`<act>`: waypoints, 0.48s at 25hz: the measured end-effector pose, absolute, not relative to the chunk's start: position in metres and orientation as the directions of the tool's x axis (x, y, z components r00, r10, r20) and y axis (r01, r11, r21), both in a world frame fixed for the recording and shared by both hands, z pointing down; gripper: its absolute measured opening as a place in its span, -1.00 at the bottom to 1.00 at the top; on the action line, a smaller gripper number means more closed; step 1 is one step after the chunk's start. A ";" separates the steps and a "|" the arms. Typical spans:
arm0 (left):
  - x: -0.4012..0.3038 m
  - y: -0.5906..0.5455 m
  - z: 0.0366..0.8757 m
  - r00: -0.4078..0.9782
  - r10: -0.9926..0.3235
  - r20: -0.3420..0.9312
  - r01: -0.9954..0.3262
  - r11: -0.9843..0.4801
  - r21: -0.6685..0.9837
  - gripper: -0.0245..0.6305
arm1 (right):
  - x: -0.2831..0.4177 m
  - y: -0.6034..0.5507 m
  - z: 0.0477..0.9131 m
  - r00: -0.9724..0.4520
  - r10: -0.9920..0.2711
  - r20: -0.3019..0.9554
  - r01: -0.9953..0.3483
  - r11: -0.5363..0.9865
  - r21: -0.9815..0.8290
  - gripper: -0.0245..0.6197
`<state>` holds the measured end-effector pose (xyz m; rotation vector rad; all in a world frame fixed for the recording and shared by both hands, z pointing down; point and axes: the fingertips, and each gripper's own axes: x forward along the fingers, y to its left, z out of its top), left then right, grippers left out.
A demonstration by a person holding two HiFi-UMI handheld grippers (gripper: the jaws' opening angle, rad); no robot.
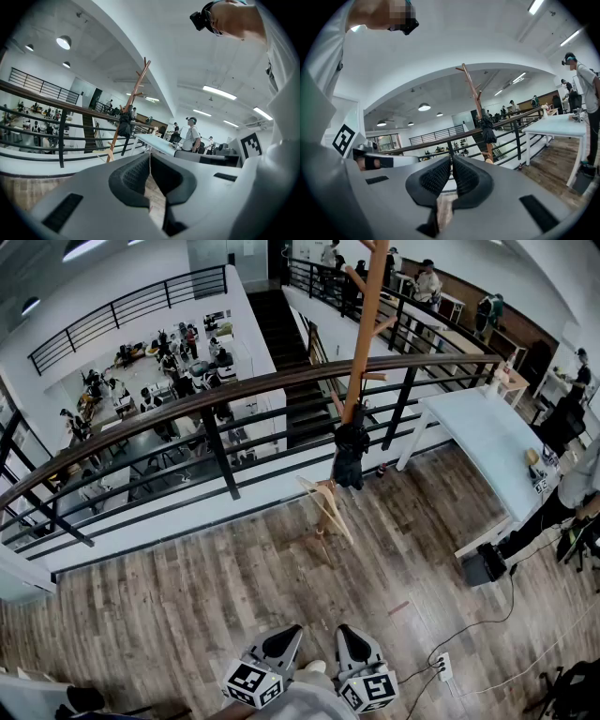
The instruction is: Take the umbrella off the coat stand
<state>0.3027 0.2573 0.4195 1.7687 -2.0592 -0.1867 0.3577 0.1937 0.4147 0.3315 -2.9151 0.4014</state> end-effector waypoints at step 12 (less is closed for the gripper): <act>0.280 0.307 0.387 -0.087 -0.982 0.165 -0.937 0.137 0.322 -0.85 | 0.330 0.258 0.399 -0.964 -0.191 0.183 -0.233 0.942 -0.240 -0.80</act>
